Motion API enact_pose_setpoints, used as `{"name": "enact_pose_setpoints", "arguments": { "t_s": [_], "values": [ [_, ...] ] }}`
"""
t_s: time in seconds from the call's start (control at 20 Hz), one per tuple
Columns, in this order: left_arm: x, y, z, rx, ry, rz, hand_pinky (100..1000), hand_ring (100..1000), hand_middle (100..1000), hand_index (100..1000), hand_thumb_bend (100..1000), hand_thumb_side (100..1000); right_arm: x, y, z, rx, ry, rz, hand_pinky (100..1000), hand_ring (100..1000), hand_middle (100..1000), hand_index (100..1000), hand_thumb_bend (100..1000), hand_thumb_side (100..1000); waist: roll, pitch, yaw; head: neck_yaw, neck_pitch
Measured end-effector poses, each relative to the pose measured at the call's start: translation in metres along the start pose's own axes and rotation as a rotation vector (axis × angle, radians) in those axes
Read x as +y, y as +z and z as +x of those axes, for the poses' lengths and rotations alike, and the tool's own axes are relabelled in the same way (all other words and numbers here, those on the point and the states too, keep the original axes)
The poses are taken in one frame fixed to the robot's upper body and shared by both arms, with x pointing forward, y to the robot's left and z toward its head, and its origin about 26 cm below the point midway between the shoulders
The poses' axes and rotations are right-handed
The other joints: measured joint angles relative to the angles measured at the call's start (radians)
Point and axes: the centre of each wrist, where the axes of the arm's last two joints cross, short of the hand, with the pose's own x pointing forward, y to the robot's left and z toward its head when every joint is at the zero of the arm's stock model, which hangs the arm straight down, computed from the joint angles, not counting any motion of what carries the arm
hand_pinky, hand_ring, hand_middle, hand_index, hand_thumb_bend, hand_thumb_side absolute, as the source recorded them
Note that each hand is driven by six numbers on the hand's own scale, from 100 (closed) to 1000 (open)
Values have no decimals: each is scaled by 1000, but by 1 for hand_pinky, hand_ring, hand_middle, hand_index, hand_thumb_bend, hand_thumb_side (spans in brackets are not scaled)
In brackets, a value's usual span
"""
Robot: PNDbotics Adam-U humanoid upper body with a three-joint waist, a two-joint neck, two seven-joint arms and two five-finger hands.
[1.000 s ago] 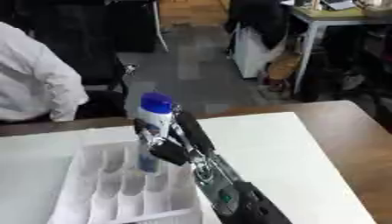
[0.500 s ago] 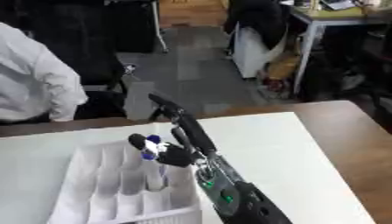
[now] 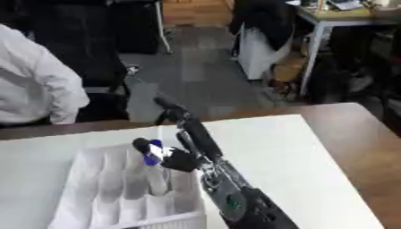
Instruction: Pick up objects on the table and place them in the box.
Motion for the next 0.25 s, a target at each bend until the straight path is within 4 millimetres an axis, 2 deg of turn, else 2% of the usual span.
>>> {"name": "enact_pose_setpoints", "arguments": {
  "t_s": [0.25],
  "values": [
    [0,2,0,6,-2,2,599,345,615,693,462,871,-11,5,-7,27,9,-38,731,901,580,999,657,1000,-1,-3,-10,6,0]
  ]
}}
